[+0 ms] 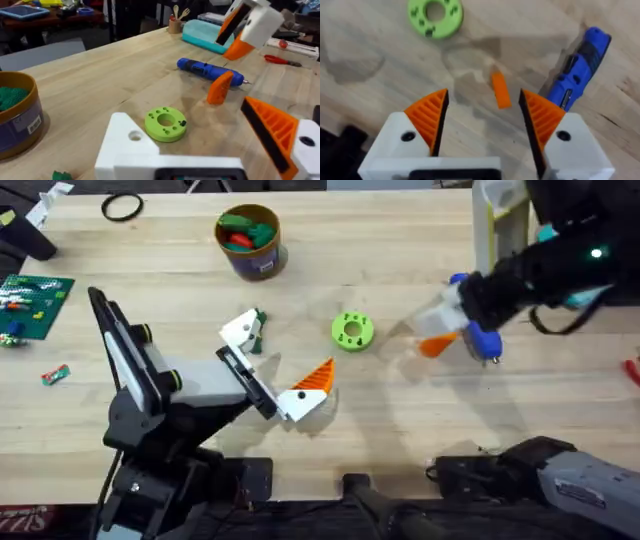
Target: Pick up the gripper from the table and insert it into the empty holder that is missing its gripper. Then pick up a screw, insert it into the mounting hole, and use the screwdriver to tighten it. Finally, clean up the table by picking up the vegetable and placing it into the bucket.
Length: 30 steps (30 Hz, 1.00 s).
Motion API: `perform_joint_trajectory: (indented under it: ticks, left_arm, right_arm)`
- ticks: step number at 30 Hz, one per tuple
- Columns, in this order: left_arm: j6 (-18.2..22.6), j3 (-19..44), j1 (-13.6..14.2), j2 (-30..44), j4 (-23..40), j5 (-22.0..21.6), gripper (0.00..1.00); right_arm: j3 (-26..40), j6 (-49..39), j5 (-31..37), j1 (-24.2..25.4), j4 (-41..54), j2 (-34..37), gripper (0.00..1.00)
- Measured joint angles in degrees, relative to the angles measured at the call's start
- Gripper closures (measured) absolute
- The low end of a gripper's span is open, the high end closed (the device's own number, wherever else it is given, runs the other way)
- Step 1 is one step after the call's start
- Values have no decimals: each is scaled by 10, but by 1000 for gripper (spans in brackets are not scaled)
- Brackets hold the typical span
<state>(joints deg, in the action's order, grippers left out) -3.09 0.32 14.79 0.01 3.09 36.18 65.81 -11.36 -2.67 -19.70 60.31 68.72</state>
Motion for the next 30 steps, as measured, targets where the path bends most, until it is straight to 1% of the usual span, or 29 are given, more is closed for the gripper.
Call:
perform_joint_trajectory:
  ticks: [5,10,15,21,22,30]
  left_arm:
    - [0,0,0,0,0,0,10]
    - [0,0,0,0,0,0,10]
    - [0,0,0,0,0,0,10]
    - [0,0,0,0,0,0,10]
    - [0,0,0,0,0,0,10]
    - [0,0,0,0,0,0,10]
  right_arm:
    - [0,-64,12,0,57,5,143]
    - [0,-99,17,1,65,38,143]
    - [-8,-111,25,12,54,78,143]
    - [-14,-123,29,29,42,138,143]
    - [-15,-127,30,35,42,158,143]
    - [-15,-128,31,40,35,190,143]
